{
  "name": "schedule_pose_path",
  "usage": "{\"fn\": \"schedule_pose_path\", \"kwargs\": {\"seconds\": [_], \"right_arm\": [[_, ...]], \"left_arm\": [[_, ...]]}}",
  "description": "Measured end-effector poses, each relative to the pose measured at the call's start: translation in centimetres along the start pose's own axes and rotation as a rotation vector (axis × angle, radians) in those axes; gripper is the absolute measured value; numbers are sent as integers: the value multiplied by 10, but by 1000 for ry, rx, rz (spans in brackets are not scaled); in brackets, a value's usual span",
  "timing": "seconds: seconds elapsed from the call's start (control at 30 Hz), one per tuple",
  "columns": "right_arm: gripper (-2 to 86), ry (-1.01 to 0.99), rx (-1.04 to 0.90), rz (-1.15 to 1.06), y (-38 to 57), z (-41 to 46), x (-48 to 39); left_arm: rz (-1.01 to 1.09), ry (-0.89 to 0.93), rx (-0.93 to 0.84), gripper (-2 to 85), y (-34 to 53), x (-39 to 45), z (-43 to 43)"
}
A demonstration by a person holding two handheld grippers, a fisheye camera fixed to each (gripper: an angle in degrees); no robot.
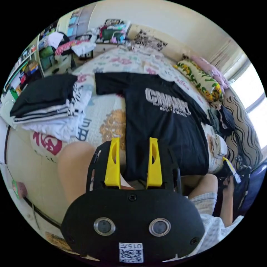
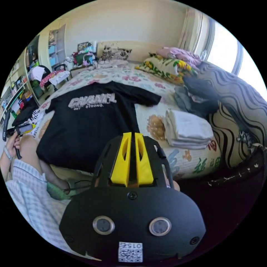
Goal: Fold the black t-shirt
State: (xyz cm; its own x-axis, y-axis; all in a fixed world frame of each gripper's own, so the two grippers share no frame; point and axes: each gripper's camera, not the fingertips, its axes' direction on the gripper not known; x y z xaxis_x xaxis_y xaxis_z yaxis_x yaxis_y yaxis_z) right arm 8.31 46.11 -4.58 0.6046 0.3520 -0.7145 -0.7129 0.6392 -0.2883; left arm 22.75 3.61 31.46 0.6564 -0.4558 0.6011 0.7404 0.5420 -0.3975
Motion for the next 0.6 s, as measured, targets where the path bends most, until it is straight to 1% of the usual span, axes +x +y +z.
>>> {"fn": "schedule_pose_path", "kwargs": {"seconds": [0.03, 0.07, 0.13, 0.2, 0.23, 0.27, 0.3, 0.43, 0.5, 0.53, 0.6], "right_arm": [[47, 8, -24, 9, 3, 6, 7], [51, 8, -70, 24, 7, 18, 20], [58, -49, -152, 69, 10, 37, 40], [53, -189, -289, 73, 1, 61, 58], [45, -212, -333, 80, -2, 67, 62], [29, -262, -392, 86, -6, 80, 69], [33, -289, -450, 106, -9, 93, 76], [36, -312, -515, 127, -14, 116, 88], [23, -288, -515, 86, -16, 118, 91], [16, -284, -515, 79, -16, 118, 92], [-3, -293, -509, 53, -13, 114, 99]], "left_arm": [[-9, 4, -75, 135, -18, 3, 11], [-1, 2, -107, 132, -26, 7, 16], [33, -25, -228, 119, -56, 25, 38], [84, -83, -295, 116, -70, 45, 51], [113, -126, -333, 115, -79, 58, 59], [128, -149, -340, 115, -83, 65, 61], [149, -195, -351, 113, -94, 78, 63], [218, -262, -390, 101, -124, 111, 66], [213, -250, -390, 80, -133, 118, 62], [189, -217, -394, 41, -139, 119, 59], [160, -176, -386, 10, -148, 119, 50]]}}
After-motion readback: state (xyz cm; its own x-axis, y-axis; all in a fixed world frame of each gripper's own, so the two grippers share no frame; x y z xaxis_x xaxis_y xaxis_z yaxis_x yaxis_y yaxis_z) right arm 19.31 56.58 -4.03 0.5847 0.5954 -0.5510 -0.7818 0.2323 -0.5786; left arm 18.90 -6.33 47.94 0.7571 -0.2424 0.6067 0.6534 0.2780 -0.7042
